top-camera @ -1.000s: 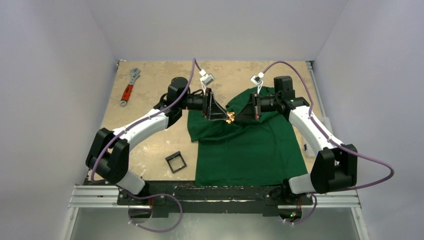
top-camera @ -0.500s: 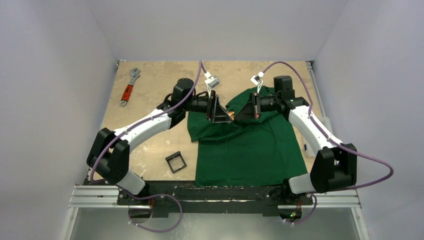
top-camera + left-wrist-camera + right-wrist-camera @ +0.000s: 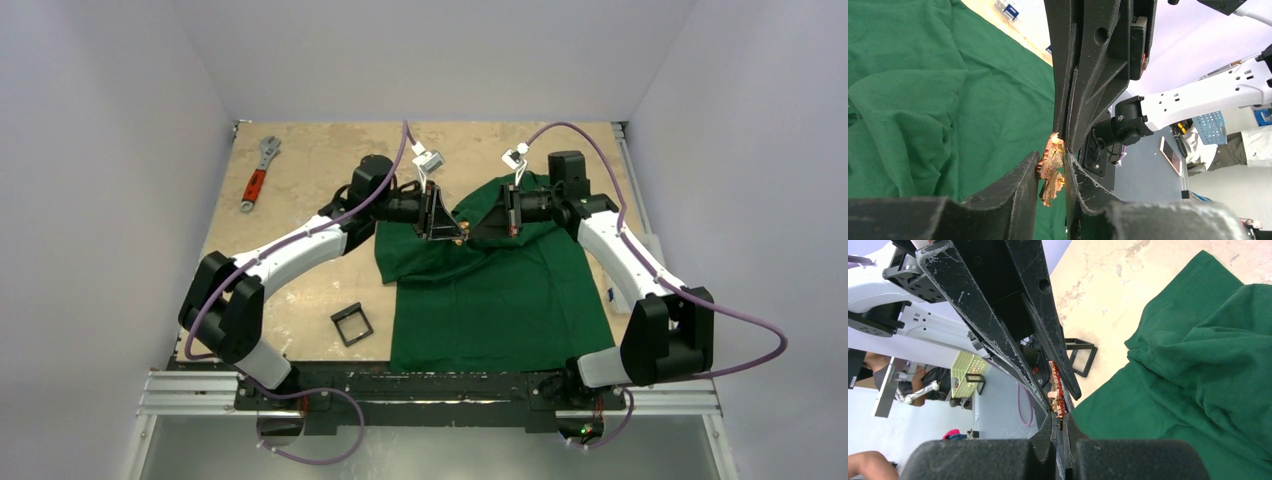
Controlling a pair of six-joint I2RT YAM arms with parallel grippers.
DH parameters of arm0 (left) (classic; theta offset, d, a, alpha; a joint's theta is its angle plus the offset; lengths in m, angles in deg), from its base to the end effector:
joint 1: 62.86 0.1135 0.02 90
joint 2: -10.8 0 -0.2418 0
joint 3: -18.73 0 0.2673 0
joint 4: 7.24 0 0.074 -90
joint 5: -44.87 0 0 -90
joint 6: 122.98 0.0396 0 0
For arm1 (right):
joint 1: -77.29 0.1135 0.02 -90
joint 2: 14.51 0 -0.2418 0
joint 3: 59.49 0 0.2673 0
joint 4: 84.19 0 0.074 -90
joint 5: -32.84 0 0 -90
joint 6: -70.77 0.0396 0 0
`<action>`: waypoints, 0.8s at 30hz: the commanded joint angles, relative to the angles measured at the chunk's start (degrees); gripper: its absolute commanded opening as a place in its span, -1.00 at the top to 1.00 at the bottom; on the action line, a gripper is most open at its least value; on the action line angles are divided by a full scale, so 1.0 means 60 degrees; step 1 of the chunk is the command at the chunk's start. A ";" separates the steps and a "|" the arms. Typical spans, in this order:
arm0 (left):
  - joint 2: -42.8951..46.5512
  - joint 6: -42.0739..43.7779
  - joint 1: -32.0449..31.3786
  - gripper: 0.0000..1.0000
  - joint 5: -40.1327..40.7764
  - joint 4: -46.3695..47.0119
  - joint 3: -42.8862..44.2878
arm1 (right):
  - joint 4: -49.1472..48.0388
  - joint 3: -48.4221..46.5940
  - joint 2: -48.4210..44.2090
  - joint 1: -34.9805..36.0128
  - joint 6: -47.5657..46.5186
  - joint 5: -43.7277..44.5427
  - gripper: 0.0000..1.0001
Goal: Remove the brooch from the garment
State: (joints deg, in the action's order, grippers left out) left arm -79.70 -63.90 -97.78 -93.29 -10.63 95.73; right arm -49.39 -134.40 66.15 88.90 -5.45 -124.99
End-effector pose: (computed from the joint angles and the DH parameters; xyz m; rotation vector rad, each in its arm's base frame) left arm 0.2931 -0.2406 0.2637 0.7204 1.9441 -1.5313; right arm 0.3005 0.0992 0.2675 -0.6036 2.0886 1.5724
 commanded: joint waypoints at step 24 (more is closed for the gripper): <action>-0.0403 -0.0413 0.0099 0.61 -0.0649 0.0401 0.0317 | 0.0148 -0.0555 -0.0035 0.0141 -0.0822 -0.0164 1.00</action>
State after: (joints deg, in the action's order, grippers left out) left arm -81.21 -66.61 -97.26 -96.00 -9.10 95.73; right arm -48.21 -134.51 66.15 88.97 -8.84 -124.53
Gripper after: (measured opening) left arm 0.198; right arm 0.019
